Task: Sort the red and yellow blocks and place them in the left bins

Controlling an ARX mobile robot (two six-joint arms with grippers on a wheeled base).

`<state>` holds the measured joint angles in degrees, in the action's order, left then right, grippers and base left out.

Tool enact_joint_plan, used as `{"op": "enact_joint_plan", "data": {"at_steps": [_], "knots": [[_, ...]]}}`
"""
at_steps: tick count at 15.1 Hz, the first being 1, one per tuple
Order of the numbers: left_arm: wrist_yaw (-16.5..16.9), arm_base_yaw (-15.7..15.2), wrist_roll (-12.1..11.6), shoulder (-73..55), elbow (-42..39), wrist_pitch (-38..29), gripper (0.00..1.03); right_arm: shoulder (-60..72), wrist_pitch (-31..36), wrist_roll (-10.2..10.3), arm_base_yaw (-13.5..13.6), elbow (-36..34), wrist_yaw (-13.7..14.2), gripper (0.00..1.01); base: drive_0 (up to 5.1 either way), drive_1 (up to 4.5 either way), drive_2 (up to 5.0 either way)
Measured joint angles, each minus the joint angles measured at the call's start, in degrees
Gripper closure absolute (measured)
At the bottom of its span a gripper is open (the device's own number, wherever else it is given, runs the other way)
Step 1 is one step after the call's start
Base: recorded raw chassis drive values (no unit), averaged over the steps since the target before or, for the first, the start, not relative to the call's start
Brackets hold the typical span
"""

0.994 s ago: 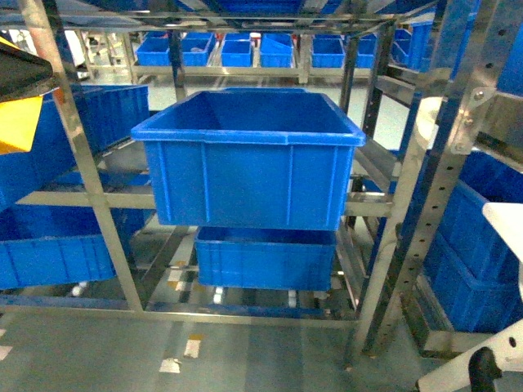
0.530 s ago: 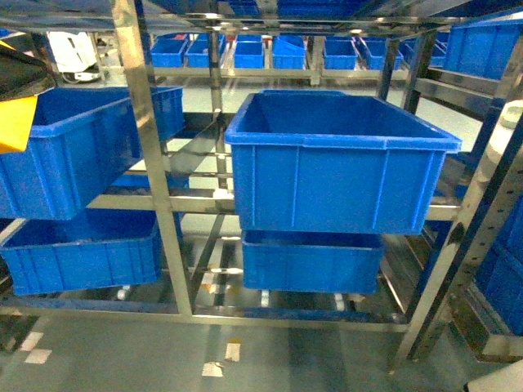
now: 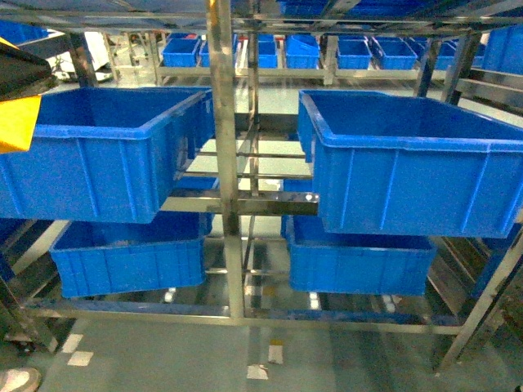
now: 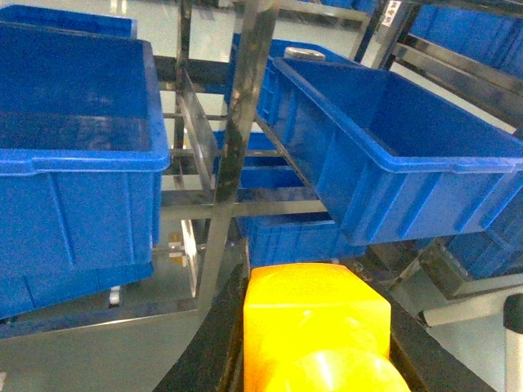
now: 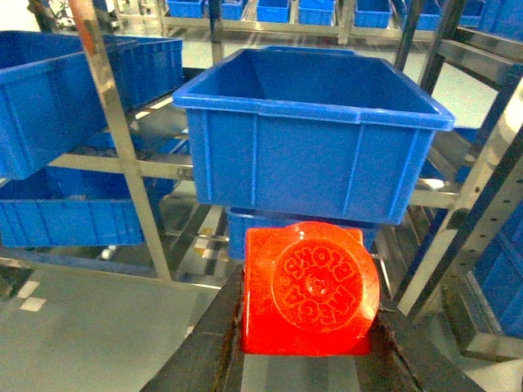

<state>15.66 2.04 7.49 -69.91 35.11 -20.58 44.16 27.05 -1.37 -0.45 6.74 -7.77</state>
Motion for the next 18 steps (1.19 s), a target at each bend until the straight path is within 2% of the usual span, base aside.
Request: {"op": "enact_joint_plan", "data": {"at_steps": [7,8,18], "knots": [[-0.3,-0.4,0.0,0.0,0.0,0.3,0.77,-0.1,0.4,0.0,0.1,0.0,-0.5,0.72,-4.7,2.38,2.4],[-0.4,-0.6,0.0,0.0,0.0,-0.1,0.77,0.1,-0.2,0.0,0.0,0.0,-0.3,0.72,0.0,0.00,0.0],[0.0,0.0,0.0,0.0,-0.1,0.1,0.77,0.0,0.1,0.0,0.0,0.0,-0.2,0.72,-0.1,4.22,-4.3]]}}
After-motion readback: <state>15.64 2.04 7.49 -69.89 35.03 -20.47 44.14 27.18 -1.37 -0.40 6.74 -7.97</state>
